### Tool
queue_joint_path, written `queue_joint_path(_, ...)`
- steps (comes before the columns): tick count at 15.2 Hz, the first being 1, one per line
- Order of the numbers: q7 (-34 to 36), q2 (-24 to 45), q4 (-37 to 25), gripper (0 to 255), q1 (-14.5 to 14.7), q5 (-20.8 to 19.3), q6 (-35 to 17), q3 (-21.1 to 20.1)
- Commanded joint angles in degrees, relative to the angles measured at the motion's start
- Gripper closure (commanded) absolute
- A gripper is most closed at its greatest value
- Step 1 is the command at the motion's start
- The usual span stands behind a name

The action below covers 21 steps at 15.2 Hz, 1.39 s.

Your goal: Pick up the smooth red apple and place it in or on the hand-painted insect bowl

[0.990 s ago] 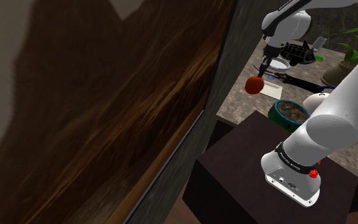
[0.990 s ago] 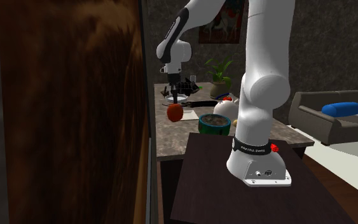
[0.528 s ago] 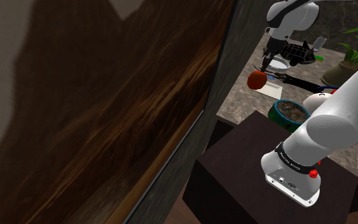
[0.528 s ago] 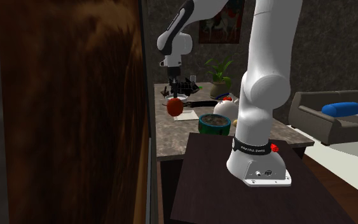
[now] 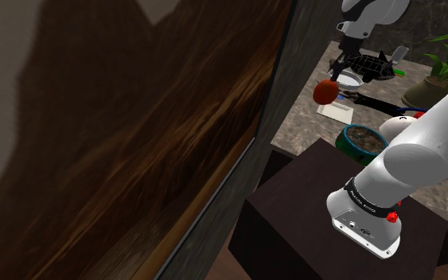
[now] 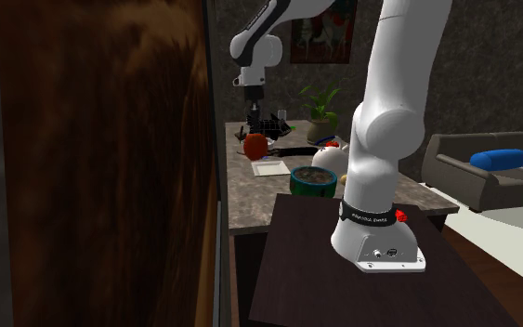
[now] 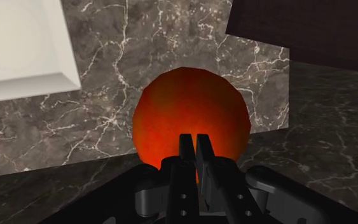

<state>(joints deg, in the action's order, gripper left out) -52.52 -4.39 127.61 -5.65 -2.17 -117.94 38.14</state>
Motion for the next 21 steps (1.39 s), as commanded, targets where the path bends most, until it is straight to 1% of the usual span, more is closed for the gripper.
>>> queue_joint_path(1, 0.3, -0.7, -0.7, 255, 0.0, -0.4, 1.3, -0.1)
queue_joint_path(5, -0.3, -7.9, 3.0, 255, -2.8, -5.8, 3.5, 1.1)
queue_joint_path(11, -2.8, -17.6, 6.4, 255, -8.1, -12.8, 8.1, 2.3)
queue_joint_path(16, -6.4, -24.1, 7.3, 255, -12.8, -17.5, 12.6, 3.5)
queue_joint_path(21, -11.2, -29.0, 6.5, 255, -17.1, -21.4, 17.1, 5.1)
